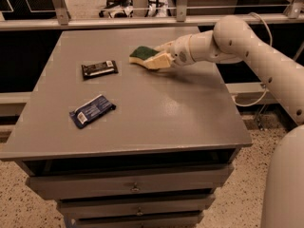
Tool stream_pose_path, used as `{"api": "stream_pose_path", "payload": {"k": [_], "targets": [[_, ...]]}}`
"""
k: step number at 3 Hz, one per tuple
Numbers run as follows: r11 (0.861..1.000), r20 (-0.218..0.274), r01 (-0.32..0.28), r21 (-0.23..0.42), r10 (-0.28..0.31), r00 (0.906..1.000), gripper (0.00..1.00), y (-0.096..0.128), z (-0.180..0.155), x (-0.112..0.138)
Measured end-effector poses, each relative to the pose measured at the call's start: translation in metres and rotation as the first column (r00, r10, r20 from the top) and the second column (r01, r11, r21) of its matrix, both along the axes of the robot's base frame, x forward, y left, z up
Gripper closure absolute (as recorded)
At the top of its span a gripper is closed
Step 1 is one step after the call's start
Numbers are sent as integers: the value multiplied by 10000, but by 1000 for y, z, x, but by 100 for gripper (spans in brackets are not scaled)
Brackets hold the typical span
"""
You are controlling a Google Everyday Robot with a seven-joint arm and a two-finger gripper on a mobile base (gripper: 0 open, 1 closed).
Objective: Pick sponge
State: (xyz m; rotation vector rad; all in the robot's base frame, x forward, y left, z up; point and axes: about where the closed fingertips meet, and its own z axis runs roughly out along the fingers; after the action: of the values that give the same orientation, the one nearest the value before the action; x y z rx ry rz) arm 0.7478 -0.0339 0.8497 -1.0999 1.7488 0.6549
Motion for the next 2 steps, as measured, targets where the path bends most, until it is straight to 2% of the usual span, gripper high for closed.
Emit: {"api": "stream_pose_path", "payload": {"k": [1,2], "targets": [[9996,121,18,276,-21,9999,93,1,12,-2],[9954,511,-720,634,689,9963,100,6,39,-9]]}}
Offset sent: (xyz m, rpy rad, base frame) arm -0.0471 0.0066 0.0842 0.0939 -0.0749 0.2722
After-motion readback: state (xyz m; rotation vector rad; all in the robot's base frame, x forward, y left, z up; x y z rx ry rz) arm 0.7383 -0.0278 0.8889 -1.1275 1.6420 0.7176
